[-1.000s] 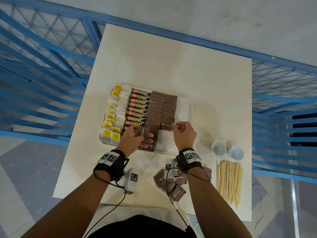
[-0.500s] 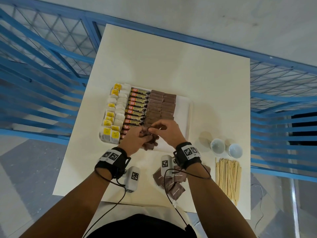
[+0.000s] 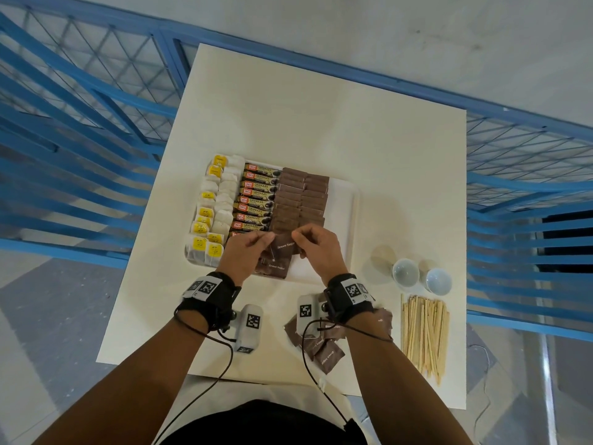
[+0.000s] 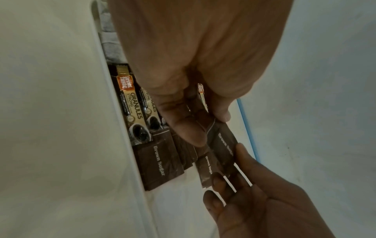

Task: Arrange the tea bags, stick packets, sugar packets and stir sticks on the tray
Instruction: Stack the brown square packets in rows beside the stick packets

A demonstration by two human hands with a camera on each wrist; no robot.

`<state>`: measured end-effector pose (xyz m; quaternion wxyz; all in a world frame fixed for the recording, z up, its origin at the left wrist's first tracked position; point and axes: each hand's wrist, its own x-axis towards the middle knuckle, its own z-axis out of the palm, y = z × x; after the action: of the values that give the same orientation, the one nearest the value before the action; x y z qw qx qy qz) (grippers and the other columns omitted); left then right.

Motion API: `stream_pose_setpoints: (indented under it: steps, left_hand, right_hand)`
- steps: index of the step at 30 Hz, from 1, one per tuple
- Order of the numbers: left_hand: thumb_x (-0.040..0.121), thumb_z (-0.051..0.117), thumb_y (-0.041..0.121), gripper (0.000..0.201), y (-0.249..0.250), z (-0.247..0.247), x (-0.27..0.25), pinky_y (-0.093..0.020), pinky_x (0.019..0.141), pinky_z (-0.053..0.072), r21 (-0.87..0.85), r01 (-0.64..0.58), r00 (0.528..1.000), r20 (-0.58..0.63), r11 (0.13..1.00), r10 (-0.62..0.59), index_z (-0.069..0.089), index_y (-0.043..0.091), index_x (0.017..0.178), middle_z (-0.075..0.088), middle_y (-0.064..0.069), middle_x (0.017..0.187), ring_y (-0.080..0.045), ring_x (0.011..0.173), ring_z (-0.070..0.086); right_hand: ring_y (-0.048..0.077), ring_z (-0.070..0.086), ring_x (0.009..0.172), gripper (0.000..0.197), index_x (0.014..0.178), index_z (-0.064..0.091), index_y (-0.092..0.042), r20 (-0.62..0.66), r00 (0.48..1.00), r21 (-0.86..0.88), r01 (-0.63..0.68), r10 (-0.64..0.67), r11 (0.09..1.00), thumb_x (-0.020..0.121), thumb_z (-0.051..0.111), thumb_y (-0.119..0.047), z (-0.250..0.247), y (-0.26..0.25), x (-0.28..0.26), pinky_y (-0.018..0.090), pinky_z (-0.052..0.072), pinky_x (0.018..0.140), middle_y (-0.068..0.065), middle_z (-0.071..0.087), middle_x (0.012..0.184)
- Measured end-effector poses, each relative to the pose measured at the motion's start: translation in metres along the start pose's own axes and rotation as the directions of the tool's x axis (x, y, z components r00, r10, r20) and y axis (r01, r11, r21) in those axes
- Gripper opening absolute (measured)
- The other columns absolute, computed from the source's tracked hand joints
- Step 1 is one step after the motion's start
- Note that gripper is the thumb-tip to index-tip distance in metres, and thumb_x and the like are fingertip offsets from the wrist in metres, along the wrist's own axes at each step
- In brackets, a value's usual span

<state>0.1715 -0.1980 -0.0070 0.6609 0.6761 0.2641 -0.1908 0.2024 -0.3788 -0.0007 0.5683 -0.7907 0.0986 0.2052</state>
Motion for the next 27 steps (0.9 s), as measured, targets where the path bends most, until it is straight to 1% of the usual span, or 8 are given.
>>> stream_pose_setpoints:
  steps: [3, 5, 9, 13, 16, 20, 23, 27]
  left_hand:
    - [0.098, 0.067, 0.022, 0.015, 0.001, 0.000, 0.002, -0.031, 0.052, 0.059, -0.032, -0.006, 0.999, -0.040, 0.999, 0.004, 0.075, 0.011, 0.105, 0.072, -0.010, 0.080, -0.018, 0.061, 0.068]
    - [0.097, 0.068, 0.019, 0.014, 0.002, 0.000, 0.002, -0.029, 0.051, 0.059, -0.049, -0.005, 0.999, -0.046, 0.999, 0.002, 0.075, 0.009, 0.104, 0.073, -0.008, 0.078, -0.015, 0.059, 0.068]
    - [0.098, 0.067, 0.021, 0.015, 0.002, -0.003, 0.000, -0.030, 0.052, 0.058, -0.002, -0.010, 1.000, -0.004, 1.000, 0.010, 0.074, 0.010, 0.092, 0.069, 0.002, 0.063, -0.013, 0.054, 0.063]
    - [0.103, 0.059, 0.025, 0.021, -0.001, -0.007, 0.000, -0.025, 0.051, 0.052, 0.008, 0.010, 1.000, -0.009, 1.000, -0.010, 0.073, 0.011, 0.098, 0.068, 0.001, 0.068, -0.012, 0.056, 0.061]
    - [0.104, 0.057, 0.025, 0.020, -0.002, -0.010, 0.001, -0.023, 0.051, 0.049, 0.028, 0.038, 0.999, -0.024, 0.999, -0.037, 0.072, 0.015, 0.096, 0.070, 0.000, 0.072, -0.013, 0.057, 0.061]
    - [0.104, 0.057, 0.022, 0.019, -0.002, -0.011, 0.000, -0.023, 0.052, 0.048, 0.019, 0.053, 0.998, -0.017, 0.998, -0.053, 0.072, 0.013, 0.097, 0.069, 0.000, 0.072, -0.010, 0.054, 0.059]
    - [0.104, 0.057, 0.021, 0.018, -0.002, -0.011, 0.000, -0.025, 0.055, 0.048, 0.019, 0.059, 0.998, -0.015, 0.998, -0.059, 0.072, 0.013, 0.098, 0.070, 0.001, 0.071, -0.009, 0.053, 0.059]
    - [0.104, 0.056, 0.021, 0.018, -0.002, -0.011, 0.001, -0.022, 0.051, 0.048, 0.036, 0.050, 0.999, -0.019, 0.998, -0.050, 0.072, 0.014, 0.098, 0.070, 0.001, 0.072, -0.009, 0.054, 0.060]
  right_hand:
    - [0.012, 0.062, 0.067, 0.004, 0.089, 0.069, -0.025, 0.074, 0.997, -0.129, 0.038, -0.028, 0.991, 0.092, 0.071, -0.026, -0.003, 0.002, 0.000, 0.030, 0.056, 0.072, 0.000, 0.072, 0.083]
    - [0.014, 0.065, 0.073, 0.007, 0.094, 0.070, -0.023, 0.118, 0.993, -0.208, 0.056, -0.032, 0.977, 0.089, 0.074, -0.027, -0.005, 0.004, -0.002, 0.028, 0.056, 0.075, 0.000, 0.073, 0.085]
    - [0.001, 0.061, 0.063, 0.008, 0.094, 0.071, -0.019, 0.123, 0.992, -0.217, 0.039, -0.012, 0.975, 0.089, 0.075, -0.022, -0.014, 0.008, -0.005, 0.013, 0.052, 0.066, -0.003, 0.072, 0.078]
    - [0.007, 0.064, 0.068, 0.012, 0.097, 0.072, -0.016, -0.053, 0.998, -0.241, -0.029, 0.017, 0.970, 0.090, 0.074, -0.026, -0.029, 0.021, 0.002, 0.011, 0.048, 0.065, -0.003, 0.072, 0.082]
    - [0.011, 0.067, 0.080, 0.015, 0.097, 0.074, -0.018, -0.192, 0.980, -0.246, -0.100, 0.053, 0.964, 0.088, 0.075, -0.030, -0.034, 0.029, 0.008, 0.019, 0.052, 0.074, -0.006, 0.073, 0.086]
    - [-0.001, 0.061, 0.075, 0.012, 0.095, 0.073, -0.021, -0.263, 0.961, -0.266, -0.160, 0.088, 0.951, 0.088, 0.075, -0.030, -0.031, 0.030, 0.012, 0.005, 0.042, 0.063, -0.011, 0.070, 0.082]
    - [-0.002, 0.060, 0.072, 0.011, 0.090, 0.072, -0.022, -0.306, 0.947, -0.256, -0.185, 0.102, 0.949, 0.085, 0.078, -0.029, -0.024, 0.030, 0.013, 0.004, 0.040, 0.059, -0.014, 0.066, 0.076]
    - [0.000, 0.061, 0.072, 0.014, 0.089, 0.072, -0.021, -0.342, 0.934, -0.252, -0.198, 0.105, 0.947, 0.083, 0.079, -0.032, -0.019, 0.028, 0.015, 0.005, 0.039, 0.061, -0.014, 0.066, 0.076]
